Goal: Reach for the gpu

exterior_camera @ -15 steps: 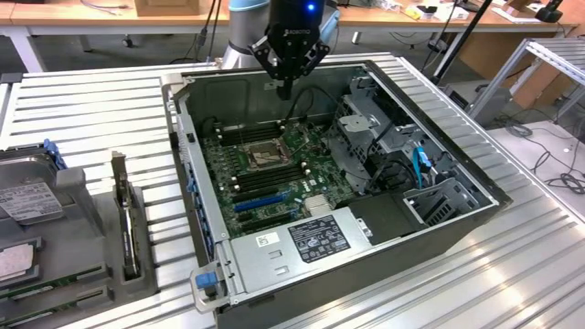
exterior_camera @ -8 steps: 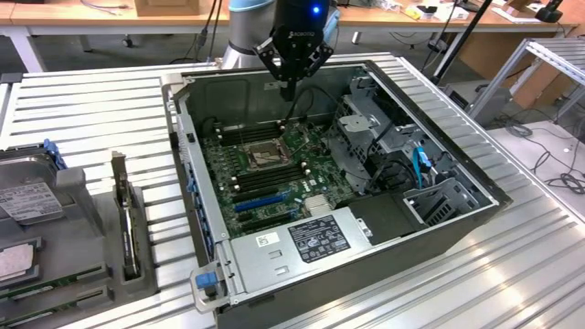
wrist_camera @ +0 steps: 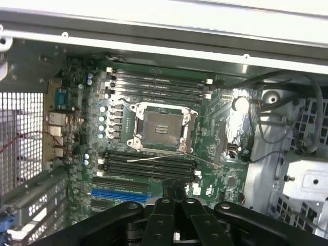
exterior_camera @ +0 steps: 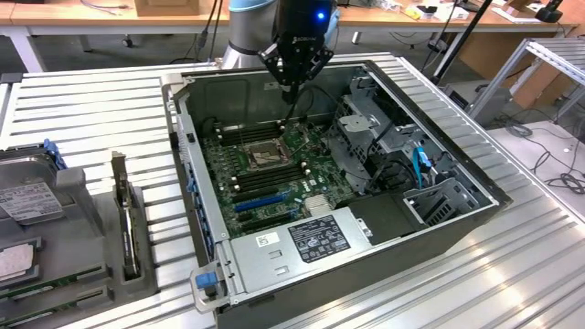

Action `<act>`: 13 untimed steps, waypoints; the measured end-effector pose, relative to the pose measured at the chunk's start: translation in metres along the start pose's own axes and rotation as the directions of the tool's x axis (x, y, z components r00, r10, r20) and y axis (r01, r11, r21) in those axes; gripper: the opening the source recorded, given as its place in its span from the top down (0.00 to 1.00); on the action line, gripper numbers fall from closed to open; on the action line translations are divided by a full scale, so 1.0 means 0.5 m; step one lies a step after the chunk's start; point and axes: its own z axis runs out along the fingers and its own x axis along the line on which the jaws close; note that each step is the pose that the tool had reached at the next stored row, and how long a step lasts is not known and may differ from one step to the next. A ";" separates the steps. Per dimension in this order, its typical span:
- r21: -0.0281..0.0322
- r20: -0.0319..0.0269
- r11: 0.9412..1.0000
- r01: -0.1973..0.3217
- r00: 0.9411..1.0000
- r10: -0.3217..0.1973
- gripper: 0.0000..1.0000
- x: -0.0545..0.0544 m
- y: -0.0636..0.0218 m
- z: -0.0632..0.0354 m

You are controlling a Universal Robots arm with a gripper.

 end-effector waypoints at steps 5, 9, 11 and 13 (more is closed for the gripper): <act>-0.002 0.005 0.999 0.047 0.999 -0.047 0.89 0.000 0.000 0.004; -0.005 0.001 1.000 -0.010 1.000 0.010 0.89 0.001 0.001 0.004; -0.005 0.003 1.000 -0.011 1.000 0.011 0.89 0.002 0.001 -0.012; -0.005 0.007 1.000 -0.011 1.000 0.011 0.89 0.004 0.001 -0.031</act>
